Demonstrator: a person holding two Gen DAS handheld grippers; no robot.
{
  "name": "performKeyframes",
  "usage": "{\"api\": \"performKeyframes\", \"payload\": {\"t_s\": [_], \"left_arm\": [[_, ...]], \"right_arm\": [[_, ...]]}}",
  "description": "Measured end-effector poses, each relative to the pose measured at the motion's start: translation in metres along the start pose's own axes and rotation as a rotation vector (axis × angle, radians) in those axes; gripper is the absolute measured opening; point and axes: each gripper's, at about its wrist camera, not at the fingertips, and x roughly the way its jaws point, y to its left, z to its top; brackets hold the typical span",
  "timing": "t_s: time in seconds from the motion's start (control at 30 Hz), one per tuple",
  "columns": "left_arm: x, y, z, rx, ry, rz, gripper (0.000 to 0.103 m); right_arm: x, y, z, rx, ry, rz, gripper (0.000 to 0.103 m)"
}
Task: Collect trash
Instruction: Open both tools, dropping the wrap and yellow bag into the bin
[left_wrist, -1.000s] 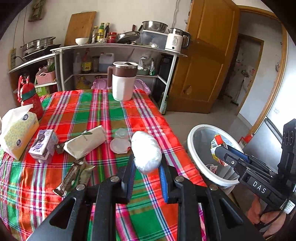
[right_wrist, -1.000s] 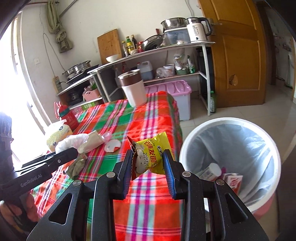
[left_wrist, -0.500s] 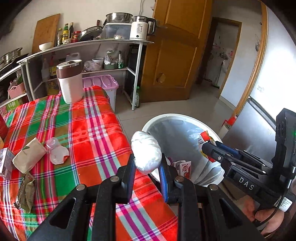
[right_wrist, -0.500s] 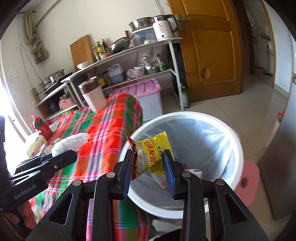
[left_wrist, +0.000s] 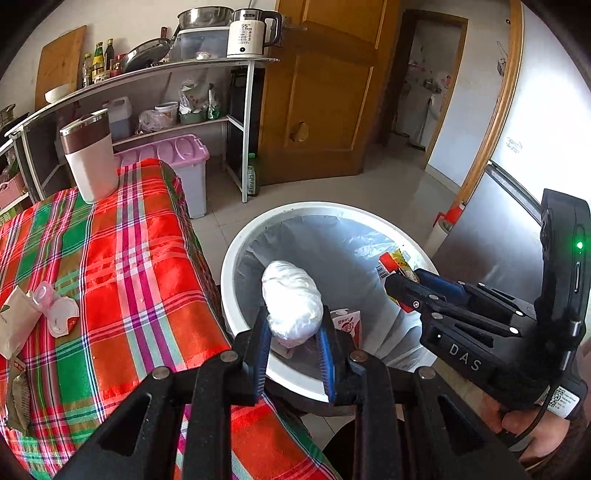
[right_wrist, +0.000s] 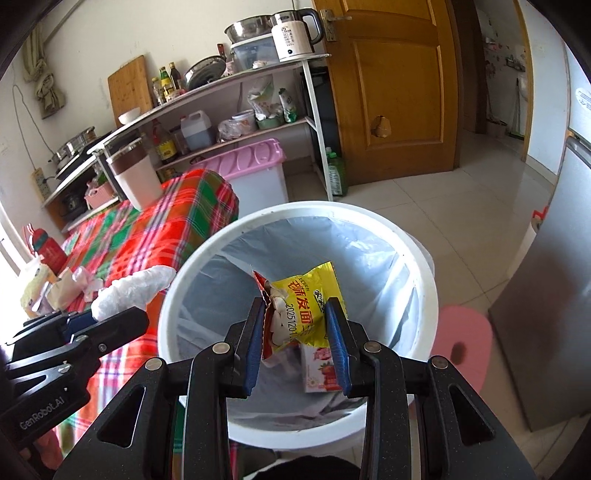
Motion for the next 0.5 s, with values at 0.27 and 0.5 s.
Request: {"api": "performKeyframes", "payload": {"t_s": [0.27,0.5], "left_arm": [[0.003,0.003,0.001,-0.01,0.01,-0.006,0.042],[-0.008,0.011,0.0,-0.023,-0.01,-0.005,0.053]], "right_arm": [[0.009,-0.001,0.001,-0.003,0.025,0.002,0.041],[0.0,0.008,0.0,-0.018,0.004,-0.016,0.05]]}}
